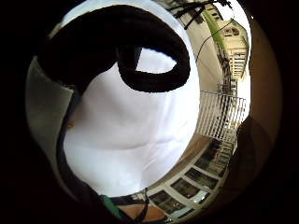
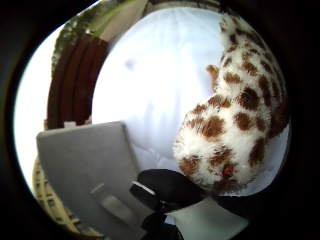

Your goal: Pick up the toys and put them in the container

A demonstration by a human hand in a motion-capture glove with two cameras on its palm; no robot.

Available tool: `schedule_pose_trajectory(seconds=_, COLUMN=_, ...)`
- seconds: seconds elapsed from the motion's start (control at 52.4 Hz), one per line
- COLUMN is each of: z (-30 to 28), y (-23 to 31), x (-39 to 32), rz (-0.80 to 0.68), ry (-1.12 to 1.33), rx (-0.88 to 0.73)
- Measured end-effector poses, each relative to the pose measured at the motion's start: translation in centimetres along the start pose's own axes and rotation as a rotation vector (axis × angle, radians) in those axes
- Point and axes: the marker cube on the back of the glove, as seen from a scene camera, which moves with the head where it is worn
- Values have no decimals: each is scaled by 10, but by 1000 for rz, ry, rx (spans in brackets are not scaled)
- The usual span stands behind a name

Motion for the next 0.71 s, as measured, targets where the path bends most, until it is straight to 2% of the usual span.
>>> schedule_pose_trajectory(seconds=0.363, z=24, y=2, x=-1, rz=30, ry=0, rx=-150)
schedule_pose_trajectory(seconds=0.477, z=21, y=5, x=-3, rz=53, ry=4, rx=-112)
schedule_pose_trajectory(seconds=0.611, z=22, y=12, x=-5, rz=114, ry=-27, rx=36)
schedule_pose_trajectory(seconds=0.707, z=21, y=15, x=-4, rz=133, ry=-41, rx=58)
